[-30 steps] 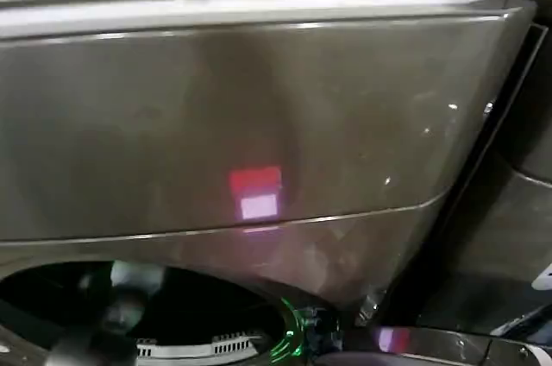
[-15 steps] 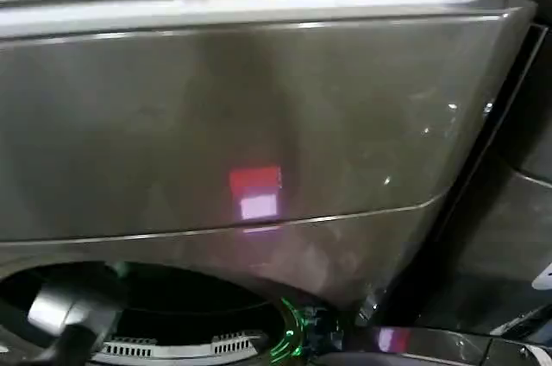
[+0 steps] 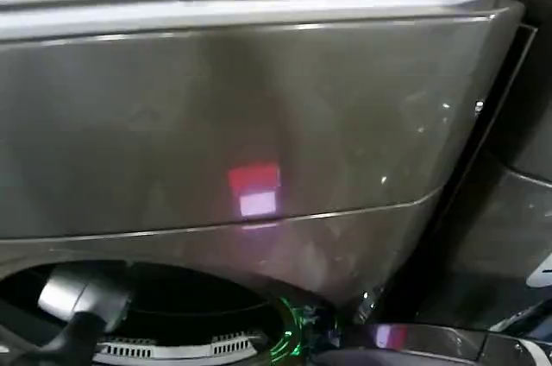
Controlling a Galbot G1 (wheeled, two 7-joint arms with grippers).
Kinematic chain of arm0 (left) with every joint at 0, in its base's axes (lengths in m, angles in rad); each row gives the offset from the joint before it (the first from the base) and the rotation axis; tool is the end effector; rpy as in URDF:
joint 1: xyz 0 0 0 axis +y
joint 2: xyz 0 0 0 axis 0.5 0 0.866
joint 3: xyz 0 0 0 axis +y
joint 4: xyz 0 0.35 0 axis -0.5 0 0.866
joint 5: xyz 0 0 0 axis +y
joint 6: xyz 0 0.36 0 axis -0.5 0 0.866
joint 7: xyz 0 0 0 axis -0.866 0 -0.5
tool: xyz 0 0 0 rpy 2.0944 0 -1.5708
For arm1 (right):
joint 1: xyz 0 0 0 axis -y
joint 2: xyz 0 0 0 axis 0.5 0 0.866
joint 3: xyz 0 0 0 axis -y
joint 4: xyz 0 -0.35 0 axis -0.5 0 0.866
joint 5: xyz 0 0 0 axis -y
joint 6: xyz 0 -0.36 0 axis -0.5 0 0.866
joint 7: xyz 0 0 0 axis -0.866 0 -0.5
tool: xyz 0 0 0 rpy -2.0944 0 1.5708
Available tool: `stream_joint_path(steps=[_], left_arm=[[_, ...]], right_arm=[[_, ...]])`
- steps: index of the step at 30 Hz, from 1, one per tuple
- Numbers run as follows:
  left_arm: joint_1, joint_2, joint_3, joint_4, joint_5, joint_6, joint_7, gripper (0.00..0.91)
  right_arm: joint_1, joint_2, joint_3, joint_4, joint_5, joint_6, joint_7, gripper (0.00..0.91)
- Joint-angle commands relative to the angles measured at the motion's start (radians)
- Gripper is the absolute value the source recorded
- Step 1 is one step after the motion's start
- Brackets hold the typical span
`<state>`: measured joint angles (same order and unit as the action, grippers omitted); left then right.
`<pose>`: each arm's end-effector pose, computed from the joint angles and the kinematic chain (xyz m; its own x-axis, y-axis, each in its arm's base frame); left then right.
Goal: Grasp the clothes from the dryer.
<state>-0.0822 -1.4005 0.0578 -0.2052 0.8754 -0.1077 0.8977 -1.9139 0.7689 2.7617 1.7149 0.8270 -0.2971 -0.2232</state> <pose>0.6583 0.0793 -0.2432 -0.3980 0.1059 0.9113 0.9170 0.0185 0.3984 -0.1475 -0.4090 0.1640 -0.3876 0.5867 -0.7110 0.8930 0.4303 -0.1317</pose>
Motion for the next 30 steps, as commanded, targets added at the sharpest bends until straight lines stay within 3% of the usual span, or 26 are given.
stream_joint_path(steps=[1, 6, 11, 16, 19, 30], left_arm=[[0.01, 0.005, -0.003, 0.007, 0.012, -0.005, 0.019, 0.0], [0.056, 0.0, -0.117, -0.041, -0.087, 0.024, -0.037, 0.0], [0.174, 0.01, -0.219, -0.194, -0.323, 0.09, -0.214, 0.0], [0.343, 0.041, -0.316, -0.535, -0.526, 0.186, -0.482, 0.0], [0.419, 0.012, -0.352, -0.646, -0.671, 0.12, -0.642, 0.0], [0.642, -0.064, -0.493, -0.967, -0.869, 0.028, -1.113, 0.0]], right_arm=[[-0.002, 0.001, 0.0, 0.002, 0.0, 0.001, 0.001, 0.907], [-0.001, 0.001, 0.0, 0.005, 0.0, 0.001, 0.003, 0.907], [0.011, 0.002, -0.008, 0.014, 0.0, -0.005, 0.001, 0.907], [0.033, 0.001, -0.025, 0.023, -0.001, -0.007, -0.011, 0.907], [0.063, 0.003, -0.048, 0.05, 0.003, -0.012, -0.016, 0.907], [0.074, 0.002, -0.062, 0.04, 0.002, 0.024, -0.002, 0.907]])
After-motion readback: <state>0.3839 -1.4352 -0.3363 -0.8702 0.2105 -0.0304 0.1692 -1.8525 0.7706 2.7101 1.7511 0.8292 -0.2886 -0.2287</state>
